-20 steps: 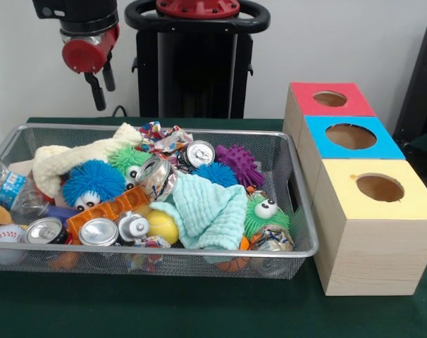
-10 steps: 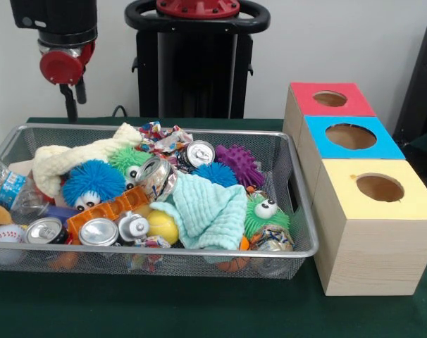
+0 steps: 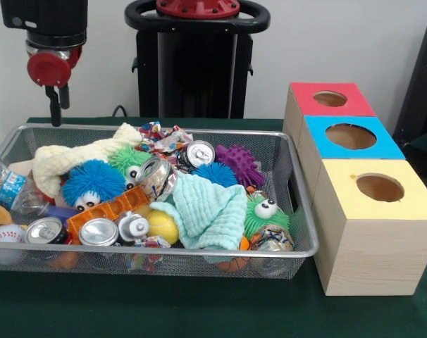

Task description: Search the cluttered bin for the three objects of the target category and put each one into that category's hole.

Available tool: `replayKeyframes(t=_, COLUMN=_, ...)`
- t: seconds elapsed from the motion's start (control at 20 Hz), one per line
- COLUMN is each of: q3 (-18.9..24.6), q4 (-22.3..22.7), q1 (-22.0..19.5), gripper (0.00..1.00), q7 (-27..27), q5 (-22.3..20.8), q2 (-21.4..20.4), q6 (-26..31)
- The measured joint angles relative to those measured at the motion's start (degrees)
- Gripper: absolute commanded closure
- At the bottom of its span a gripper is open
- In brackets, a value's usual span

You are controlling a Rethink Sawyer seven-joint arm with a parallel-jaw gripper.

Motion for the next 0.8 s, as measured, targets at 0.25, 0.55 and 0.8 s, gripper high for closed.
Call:
replayKeyframes(t=0.25, q3=0.7, q4=0.0, q1=-0.1, gripper=0.0, q7=0.0, q5=-0.1, q2=-1.5, q6=-2.0)
replayKeyframes(t=0.55, q3=0.8, q4=0.0, q1=0.4, gripper=0.0, q7=0.0, q5=-0.1, q2=-2.1, q6=-6.9)
replayKeyframes(t=0.8, q3=0.7, q4=0.0, q1=1.6, gripper=0.0, q7=0.0, q5=-0.5, q2=-2.0, q6=-9.5)
